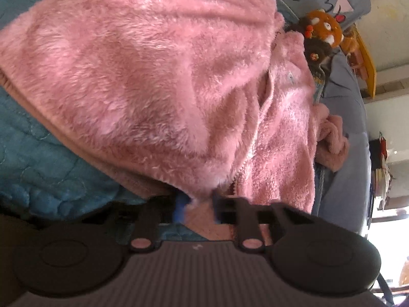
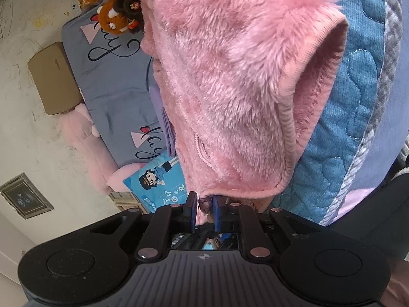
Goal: Fold clothes
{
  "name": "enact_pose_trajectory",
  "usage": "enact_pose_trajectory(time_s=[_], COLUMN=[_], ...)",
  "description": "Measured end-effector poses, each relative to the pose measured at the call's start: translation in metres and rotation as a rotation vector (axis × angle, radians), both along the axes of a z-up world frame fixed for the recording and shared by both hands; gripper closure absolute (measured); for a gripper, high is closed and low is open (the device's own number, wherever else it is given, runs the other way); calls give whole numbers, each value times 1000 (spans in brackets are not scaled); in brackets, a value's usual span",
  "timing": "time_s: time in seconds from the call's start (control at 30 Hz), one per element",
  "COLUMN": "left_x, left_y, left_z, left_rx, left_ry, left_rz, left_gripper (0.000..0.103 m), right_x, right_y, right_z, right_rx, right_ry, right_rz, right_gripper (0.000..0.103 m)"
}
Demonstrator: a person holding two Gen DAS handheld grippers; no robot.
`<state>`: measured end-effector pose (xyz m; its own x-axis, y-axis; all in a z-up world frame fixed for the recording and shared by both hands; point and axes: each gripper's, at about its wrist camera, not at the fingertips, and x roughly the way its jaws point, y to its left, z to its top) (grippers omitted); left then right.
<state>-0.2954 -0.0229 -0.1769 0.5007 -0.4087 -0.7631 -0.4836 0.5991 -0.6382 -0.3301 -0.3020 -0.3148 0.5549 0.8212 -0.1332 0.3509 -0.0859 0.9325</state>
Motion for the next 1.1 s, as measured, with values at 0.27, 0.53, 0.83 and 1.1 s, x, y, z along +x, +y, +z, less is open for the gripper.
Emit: enact_pose_trajectory(time_s=[0.27,0.53,0.83,1.1], left_x=[-9,-40,-42,-34], left_y=[-1,13,15,13], left_z=[2,-2,-8,-16], left_rx=[-55,-364,-358,-381], left_ry=[-7,-135,-147,-160], left_rz=[37,163,169,146], left_gripper=[100,100,100,100], right_x=[-1,-6,-40,-45], right_y=[1,19,19,23], right_z=[2,-3,-31,-29], right_rx=[-8,63,423,325], right_ry=[8,79,274,340], right_rz=[-6,4,-238,-216], right_gripper=[88,90,90,92])
